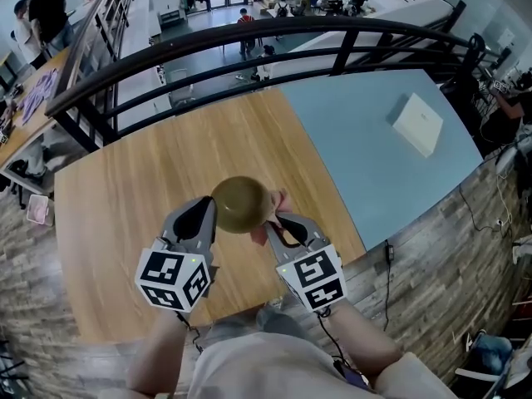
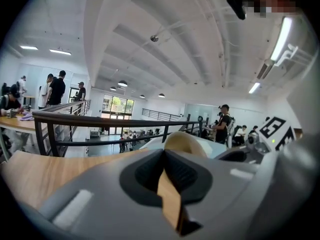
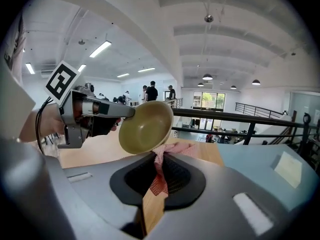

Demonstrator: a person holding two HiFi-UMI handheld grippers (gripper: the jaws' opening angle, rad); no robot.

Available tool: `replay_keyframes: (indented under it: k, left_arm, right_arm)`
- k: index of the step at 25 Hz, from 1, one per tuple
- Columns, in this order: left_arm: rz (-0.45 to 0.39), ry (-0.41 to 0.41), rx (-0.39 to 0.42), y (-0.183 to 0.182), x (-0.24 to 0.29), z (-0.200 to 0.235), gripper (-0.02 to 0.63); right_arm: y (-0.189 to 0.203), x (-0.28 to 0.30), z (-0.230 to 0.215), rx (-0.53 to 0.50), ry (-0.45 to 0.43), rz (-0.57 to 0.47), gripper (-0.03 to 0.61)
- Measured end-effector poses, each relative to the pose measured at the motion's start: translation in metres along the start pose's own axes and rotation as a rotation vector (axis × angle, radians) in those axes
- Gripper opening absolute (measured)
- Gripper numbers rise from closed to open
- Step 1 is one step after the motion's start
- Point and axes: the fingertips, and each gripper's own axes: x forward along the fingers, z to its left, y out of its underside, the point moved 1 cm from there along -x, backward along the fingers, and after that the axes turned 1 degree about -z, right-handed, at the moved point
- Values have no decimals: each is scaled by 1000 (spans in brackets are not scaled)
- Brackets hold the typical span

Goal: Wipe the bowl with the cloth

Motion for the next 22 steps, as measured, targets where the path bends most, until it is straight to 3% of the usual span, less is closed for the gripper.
replay_keyframes:
  k: [7, 12, 22]
  left_arm:
    - [45, 22, 101, 6, 4, -3, 6]
    - [66, 50, 172, 15, 7, -18, 6]
    - [101, 97, 268, 20, 16, -38, 6]
  right_arm:
    - [-26, -3, -27, -33, 43, -69, 31]
    - [-50, -7, -26, -61, -5, -142, 31]
    - [-66, 3, -2, -77, -114, -163, 32]
